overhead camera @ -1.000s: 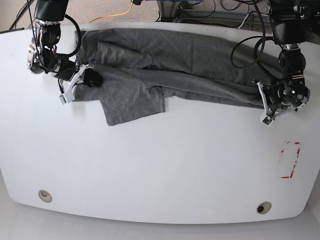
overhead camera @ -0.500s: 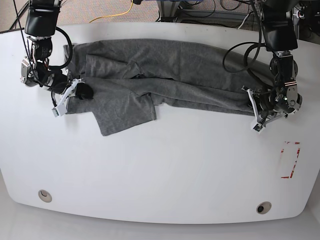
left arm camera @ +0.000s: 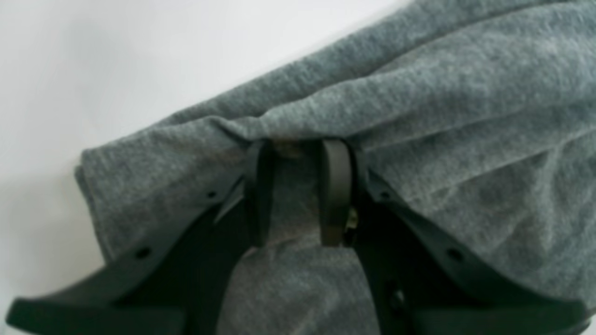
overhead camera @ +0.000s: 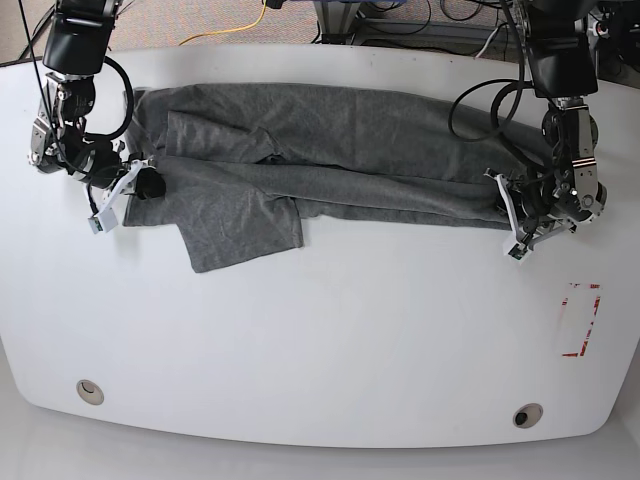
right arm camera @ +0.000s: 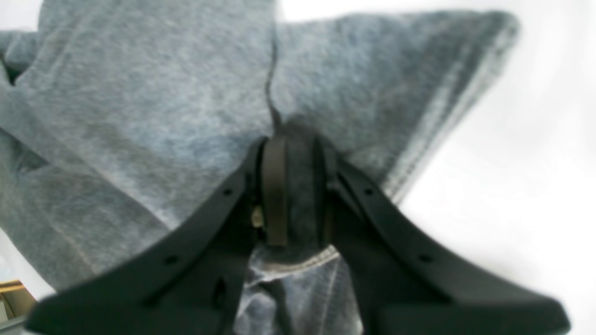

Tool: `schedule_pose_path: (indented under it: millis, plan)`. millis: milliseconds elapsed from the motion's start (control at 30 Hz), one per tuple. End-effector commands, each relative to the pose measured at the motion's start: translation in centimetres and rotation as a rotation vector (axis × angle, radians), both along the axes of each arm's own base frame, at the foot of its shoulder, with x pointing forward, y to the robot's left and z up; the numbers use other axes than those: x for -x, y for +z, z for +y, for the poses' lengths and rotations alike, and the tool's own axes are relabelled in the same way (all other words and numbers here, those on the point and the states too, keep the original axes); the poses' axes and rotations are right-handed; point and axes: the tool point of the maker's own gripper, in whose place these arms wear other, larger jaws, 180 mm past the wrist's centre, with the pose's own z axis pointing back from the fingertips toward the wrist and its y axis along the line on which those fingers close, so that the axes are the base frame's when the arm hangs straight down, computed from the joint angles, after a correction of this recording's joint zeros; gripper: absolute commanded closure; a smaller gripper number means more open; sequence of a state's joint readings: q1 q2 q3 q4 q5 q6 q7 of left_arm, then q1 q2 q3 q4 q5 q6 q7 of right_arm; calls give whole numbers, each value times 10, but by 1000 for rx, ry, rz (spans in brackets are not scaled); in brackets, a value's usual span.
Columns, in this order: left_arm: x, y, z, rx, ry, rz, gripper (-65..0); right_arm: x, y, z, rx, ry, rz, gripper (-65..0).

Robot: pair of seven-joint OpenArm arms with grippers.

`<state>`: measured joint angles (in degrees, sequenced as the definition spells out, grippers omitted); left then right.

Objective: Layout the t-shirt on the table in an organized manner, then fold the t-shirt properly
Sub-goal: 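Move the right gripper to the folded shirt's end and grasp the cloth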

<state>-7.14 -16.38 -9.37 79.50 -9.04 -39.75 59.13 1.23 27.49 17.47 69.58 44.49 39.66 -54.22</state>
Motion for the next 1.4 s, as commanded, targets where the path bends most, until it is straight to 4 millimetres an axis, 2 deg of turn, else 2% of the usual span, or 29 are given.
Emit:
schedule_pose_path:
  millis: [0, 67, 167, 367, 467, 700, 800, 1000, 1200, 1367]
  plan:
    - [0, 10, 8, -55, -9, 0, -154, -19, 27, -2, -21, -1, -94, -97]
    - [-1, 16, 9, -70, -10, -6, -175, -24, 37, 2, -36, 6, -126, -114]
    - [-4, 29, 17, -88, 16, -32, -229, -34, 56, 9, -48, 26, -185, -192]
    - [-11, 60, 24, -103, 69, -113, -314, -54, 84, 11, -66, 25, -272, -436]
    - [-13, 67, 24, -113, 66, -133, -321, -66, 84, 16, -100, 7, -278, -503]
    - [-20, 79, 24, -121, 66, -169, -321, -90, 66, 10, -128, -58, -223, -523]
    - [-20, 80, 24, -122, 67, -172, -321, -104, 61, 15, -109, -62, -211, -523]
    - [-20, 81, 25, -124, 66, -173, -319, -116, 48, 24, -63, -55, -180, -523]
    - [-20, 81, 25, -124, 68, -174, -319, -117, 32, 30, -77, -72, -150, -520]
    - [-20, 80, 26, -126, 68, -172, -319, -116, 21, 44, -97, -70, -131, -520]
